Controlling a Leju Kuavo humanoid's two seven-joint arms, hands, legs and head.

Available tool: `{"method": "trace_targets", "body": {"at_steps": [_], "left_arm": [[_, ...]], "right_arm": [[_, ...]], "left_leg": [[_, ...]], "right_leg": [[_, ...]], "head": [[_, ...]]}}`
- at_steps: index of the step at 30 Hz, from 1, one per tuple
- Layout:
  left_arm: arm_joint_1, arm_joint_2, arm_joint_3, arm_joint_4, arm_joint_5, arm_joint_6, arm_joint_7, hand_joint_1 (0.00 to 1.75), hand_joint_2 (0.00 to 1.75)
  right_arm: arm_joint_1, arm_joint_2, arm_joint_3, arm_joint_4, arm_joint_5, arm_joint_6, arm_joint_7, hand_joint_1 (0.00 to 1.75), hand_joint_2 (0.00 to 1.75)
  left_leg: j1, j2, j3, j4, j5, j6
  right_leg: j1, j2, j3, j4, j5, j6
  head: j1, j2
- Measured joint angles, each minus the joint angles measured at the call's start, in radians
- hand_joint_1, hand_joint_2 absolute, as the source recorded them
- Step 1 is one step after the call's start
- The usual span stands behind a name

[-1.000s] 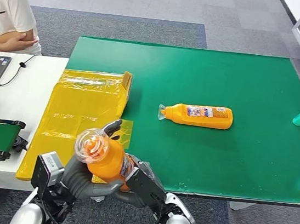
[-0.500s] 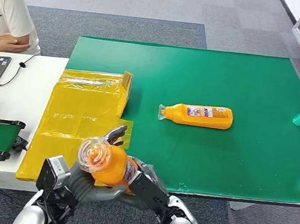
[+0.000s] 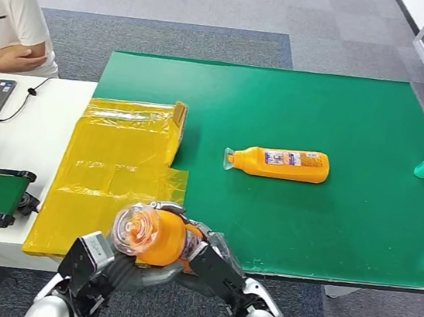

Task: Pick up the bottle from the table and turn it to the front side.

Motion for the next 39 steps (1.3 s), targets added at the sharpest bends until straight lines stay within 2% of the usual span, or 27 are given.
{"method": "trace_targets", "body": {"at_steps": [6,9,13,17,22,26,33,36,39], "left_arm": [[-0.003,-0.004,-0.002,-0.002,-0.032,0.012,-0.017,1.75,1.75],[-0.002,-0.012,-0.002,-0.009,-0.102,0.045,-0.032,1.75,1.75],[-0.001,-0.041,0.014,-0.017,-0.164,0.067,-0.051,1.75,1.75],[0.013,-0.089,0.089,-0.02,-0.131,0.068,-0.064,1.75,1.75],[0.033,-0.147,0.228,-0.032,-0.135,0.063,-0.045,1.75,1.75],[0.034,-0.188,0.316,-0.045,-0.204,0.097,-0.047,1.75,1.75],[0.038,-0.217,0.414,-0.062,-0.318,0.139,-0.057,1.75,1.75],[0.041,-0.219,0.438,-0.07,-0.489,0.217,-0.083,1.75,1.75],[0.038,-0.219,0.46,-0.082,-0.809,0.356,-0.134,1.75,1.75]], "right_arm": [[0.023,0.001,-0.013,-0.044,-0.016,-0.002,0.008,1.75,1.75],[0.033,0.003,-0.015,-0.076,-0.017,-0.01,0.024,1.75,1.75],[0.039,0.006,-0.023,-0.114,-0.021,-0.025,0.04,0.0,1.75],[0.039,0.015,-0.046,-0.145,-0.037,-0.045,0.049,0.0,1.75],[0.039,0.027,-0.083,-0.197,-0.044,-0.056,0.053,0.0,1.75],[0.049,0.033,-0.101,-0.234,-0.044,-0.059,0.056,0.0,1.75],[0.07,0.039,-0.127,-0.295,-0.044,-0.061,0.063,0.0,1.75],[0.083,0.044,-0.136,-0.325,-0.042,-0.062,0.063,0.0,1.75],[0.1,0.05,-0.143,-0.368,-0.047,-0.059,0.061,0.0,1.75]], "left_leg": [[0.0,0.0,0.0,0.0,0.0,0.0],[0.0,0.0,0.0,0.0,0.0,0.0],[0.0,0.0,0.0,0.0,0.0,0.0],[0.0,0.0,0.0,0.0,0.0,0.0],[0.0,0.0,0.0,0.0,0.001,0.0],[0.0,0.0,0.0,0.0,0.0,0.0],[0.0,0.0,0.0,0.0,0.0,0.0],[0.0,0.0,0.0,0.0,0.0,0.0],[0.0,0.0,0.0,0.0,0.0,0.0]], "right_leg": [[0.0,0.0,0.0,0.0,0.0,0.0],[0.0,0.0,0.0,0.0,0.0,0.0],[0.0,0.0,0.0,0.0,0.0,0.0],[0.0,0.0,0.0,0.0,0.0,0.0],[0.0,0.0,-0.001,0.0,0.001,-0.001],[0.0,0.0,-0.001,0.0,0.001,-0.001],[0.0,0.0,-0.001,0.0,0.001,-0.001],[0.0,0.0,-0.001,0.0,0.001,-0.001],[0.0,0.0,-0.001,0.0,0.001,-0.001]], "head": [[0.0,0.0],[0.0,0.0],[0.0,0.0],[0.0,0.0],[0.0,0.0],[0.0,0.0],[0.0,0.0],[0.0,0.0],[0.0,0.0]]}}
